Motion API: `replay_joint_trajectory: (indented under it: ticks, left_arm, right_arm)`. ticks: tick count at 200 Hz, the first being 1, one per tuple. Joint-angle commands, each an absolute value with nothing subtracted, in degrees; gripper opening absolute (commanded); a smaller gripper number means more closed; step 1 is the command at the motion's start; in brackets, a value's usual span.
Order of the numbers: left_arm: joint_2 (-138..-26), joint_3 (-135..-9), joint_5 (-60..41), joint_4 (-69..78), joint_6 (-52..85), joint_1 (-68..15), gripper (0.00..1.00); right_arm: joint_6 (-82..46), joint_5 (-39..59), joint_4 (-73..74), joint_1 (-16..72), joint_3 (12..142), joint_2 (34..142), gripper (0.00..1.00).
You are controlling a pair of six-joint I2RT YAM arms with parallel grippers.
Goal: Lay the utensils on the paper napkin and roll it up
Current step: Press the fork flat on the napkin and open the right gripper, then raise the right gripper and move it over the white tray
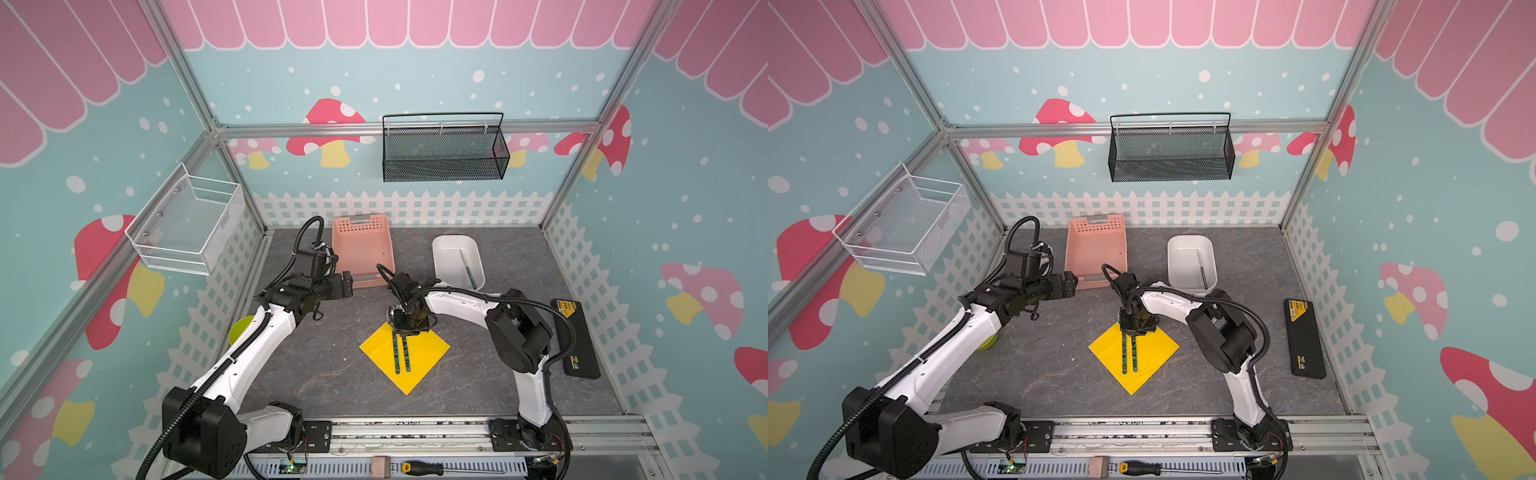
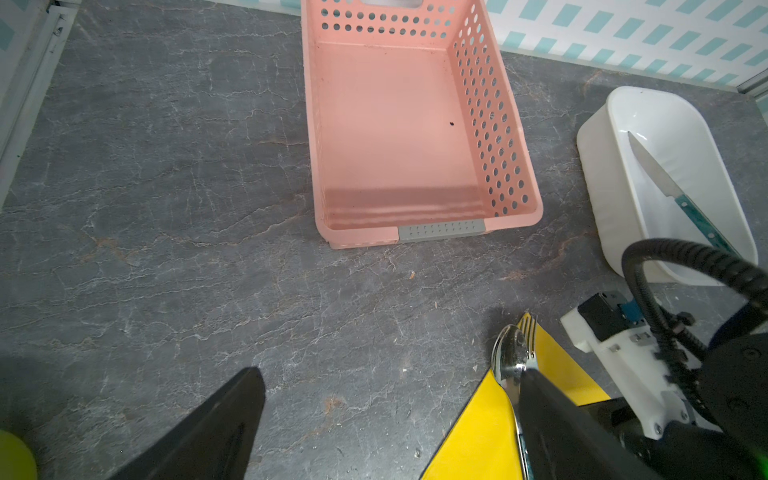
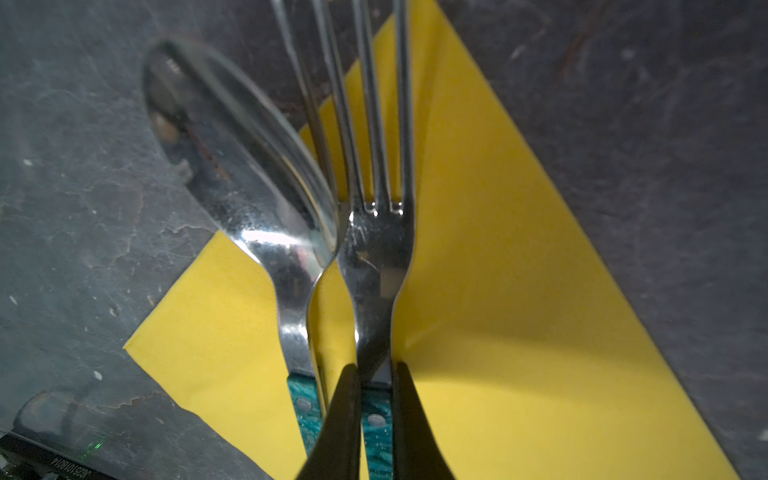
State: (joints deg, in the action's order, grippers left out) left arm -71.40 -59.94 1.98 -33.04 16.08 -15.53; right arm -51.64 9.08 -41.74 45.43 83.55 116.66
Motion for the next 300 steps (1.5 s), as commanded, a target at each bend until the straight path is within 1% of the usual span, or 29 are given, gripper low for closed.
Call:
replay_joint_trajectory:
  ticks: [1, 43, 123, 181, 205, 264, 300]
  left_arm:
    - [-71.45, -61.45, 3.16, -34.11, 15.47, -15.89, 0.97]
    - [-71.45, -61.46, 3.08, -34.10, 15.58, -15.90, 0.97]
    - [-71.63, -61.56, 2.78, -34.08, 15.64, -15.90, 0.97]
    - [-71.81, -61.46, 1.39, -33.84, 15.73, -15.18, 0.97]
    - [-71.98, -60.88, -0.62, -32.92, 16.45, -13.40, 0.97]
    - [-72.21, -58.49, -11.12, -28.12, 19.52, -6.42, 0.96]
    - [-73.20, -58.33, -11.95, -27.73, 19.27, -4.32, 0.96]
  right_arm:
    - [-53.26, 9.14, -42.24, 45.88, 83.75, 117.50, 0.12]
    - [-53.36, 8.56, -42.59, 45.87, 83.67, 117.33, 0.12]
    - [-54.13, 7.52, -42.52, 45.88, 84.26, 116.67, 0.25]
    - [-54.40, 6.00, -42.61, 45.86, 84.57, 113.97, 0.30]
    - [-53.75, 4.77, -42.77, 45.79, 84.82, 112.47, 0.30]
    - [-48.17, 1.24, -46.49, 44.50, 88.53, 111.35, 0.31]
    - [-42.96, -1.23, -50.11, 41.85, 92.41, 111.36, 0.31]
